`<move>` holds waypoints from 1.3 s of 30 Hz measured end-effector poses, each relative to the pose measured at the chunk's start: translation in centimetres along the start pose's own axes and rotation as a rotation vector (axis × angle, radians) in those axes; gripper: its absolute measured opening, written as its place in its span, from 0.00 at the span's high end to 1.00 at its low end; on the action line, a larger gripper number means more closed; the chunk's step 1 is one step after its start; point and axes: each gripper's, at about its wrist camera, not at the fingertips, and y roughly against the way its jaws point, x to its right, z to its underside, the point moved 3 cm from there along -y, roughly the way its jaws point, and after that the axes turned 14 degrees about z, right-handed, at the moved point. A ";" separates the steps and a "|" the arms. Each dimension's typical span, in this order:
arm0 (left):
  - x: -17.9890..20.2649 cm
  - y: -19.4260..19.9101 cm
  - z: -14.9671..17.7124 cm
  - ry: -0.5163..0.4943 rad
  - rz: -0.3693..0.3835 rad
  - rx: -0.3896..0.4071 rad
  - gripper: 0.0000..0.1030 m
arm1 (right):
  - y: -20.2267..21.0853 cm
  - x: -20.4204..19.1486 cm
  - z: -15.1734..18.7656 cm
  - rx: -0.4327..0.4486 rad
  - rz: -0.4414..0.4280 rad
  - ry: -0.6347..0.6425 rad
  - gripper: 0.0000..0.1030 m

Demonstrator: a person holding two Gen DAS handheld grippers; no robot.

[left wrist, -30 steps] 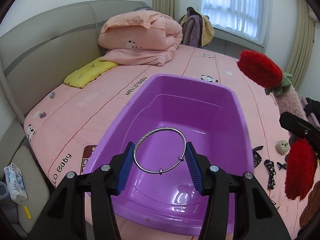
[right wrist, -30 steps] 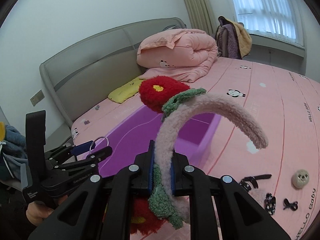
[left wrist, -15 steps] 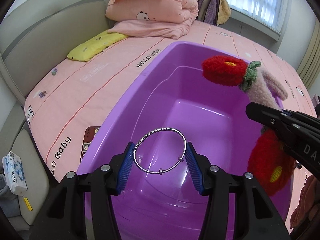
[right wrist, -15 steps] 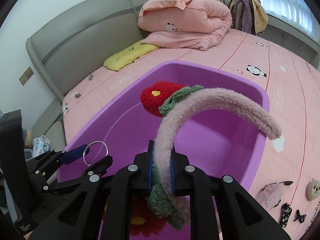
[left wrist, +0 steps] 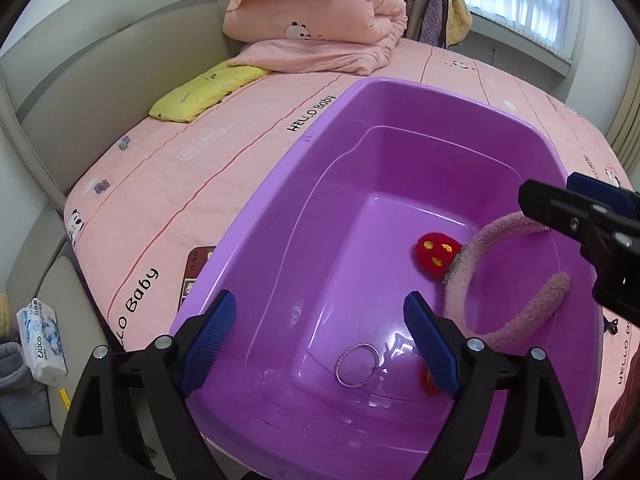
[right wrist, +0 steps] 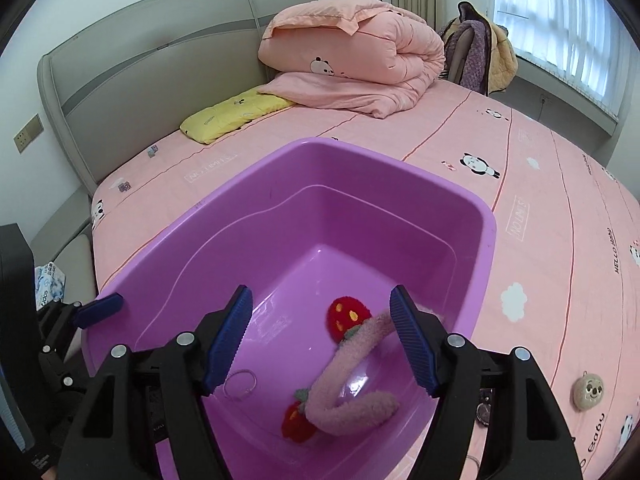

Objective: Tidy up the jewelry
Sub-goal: 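Open left tool to drop the bangle while right tool drops the headband into the tub, then move both tools away from the tub back over the remaining jewelry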

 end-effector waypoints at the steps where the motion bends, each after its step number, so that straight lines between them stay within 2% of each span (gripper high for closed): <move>1: 0.1 0.1 0.0 -0.001 -0.005 0.003 0.17 | 0.1 0.1 0.2 -0.004 0.000 -0.001 0.34; 11: 0.5 2.7 0.5 -0.001 -0.027 0.046 0.13 | 2.9 2.3 2.1 0.029 0.001 -0.057 0.34; 21: 3.7 5.5 1.8 -0.046 -0.024 0.088 0.10 | 7.3 8.2 7.9 0.049 0.024 -0.185 0.34; 29: 9.8 7.2 4.2 -0.126 0.049 0.103 0.10 | 11.8 13.7 14.2 0.064 0.106 -0.282 0.34; 39: 18.0 7.1 9.0 -0.222 0.166 0.040 0.09 | 15.6 20.1 23.5 0.015 0.236 -0.385 0.34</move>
